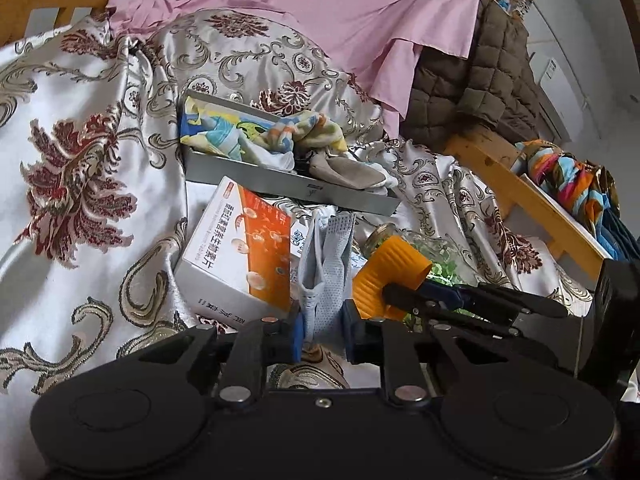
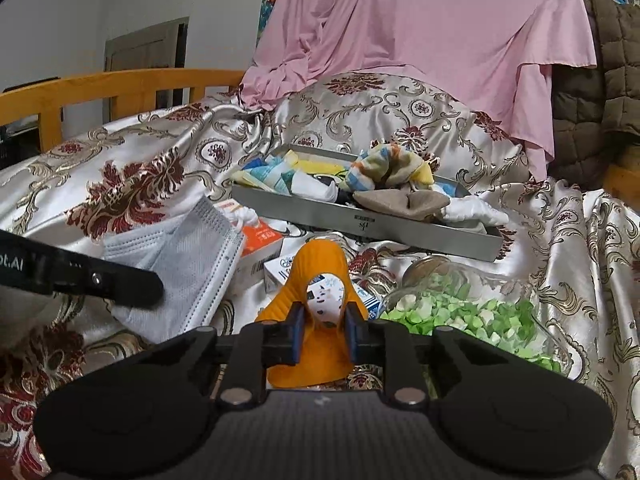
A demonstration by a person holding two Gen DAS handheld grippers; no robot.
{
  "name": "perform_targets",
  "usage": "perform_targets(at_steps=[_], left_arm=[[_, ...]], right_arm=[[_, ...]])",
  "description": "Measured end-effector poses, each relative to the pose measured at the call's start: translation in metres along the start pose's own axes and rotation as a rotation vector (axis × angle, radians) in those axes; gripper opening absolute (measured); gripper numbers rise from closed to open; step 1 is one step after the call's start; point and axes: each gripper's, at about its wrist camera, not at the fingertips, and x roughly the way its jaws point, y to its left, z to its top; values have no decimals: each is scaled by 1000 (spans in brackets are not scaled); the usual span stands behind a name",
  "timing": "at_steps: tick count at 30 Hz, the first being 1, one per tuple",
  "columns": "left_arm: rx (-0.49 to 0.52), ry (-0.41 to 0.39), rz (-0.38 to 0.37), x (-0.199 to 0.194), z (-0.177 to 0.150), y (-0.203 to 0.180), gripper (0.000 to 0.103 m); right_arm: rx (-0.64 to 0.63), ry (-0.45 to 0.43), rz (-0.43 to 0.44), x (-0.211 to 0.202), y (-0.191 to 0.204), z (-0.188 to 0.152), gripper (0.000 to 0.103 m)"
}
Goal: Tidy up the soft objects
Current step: 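Grasp the orange lid with the right gripper while the left grasps the grey mask, then carry the orange lid and grey mask up over the frog-painting tray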
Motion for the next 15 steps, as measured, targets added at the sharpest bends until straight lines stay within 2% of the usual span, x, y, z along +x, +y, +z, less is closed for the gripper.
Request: perform_targets(at_steps=[15], left_arm=[[51,-112,29,-18,11,-4,21]], right_arm=[[43,-94,-5,-25,-10,12,19]])
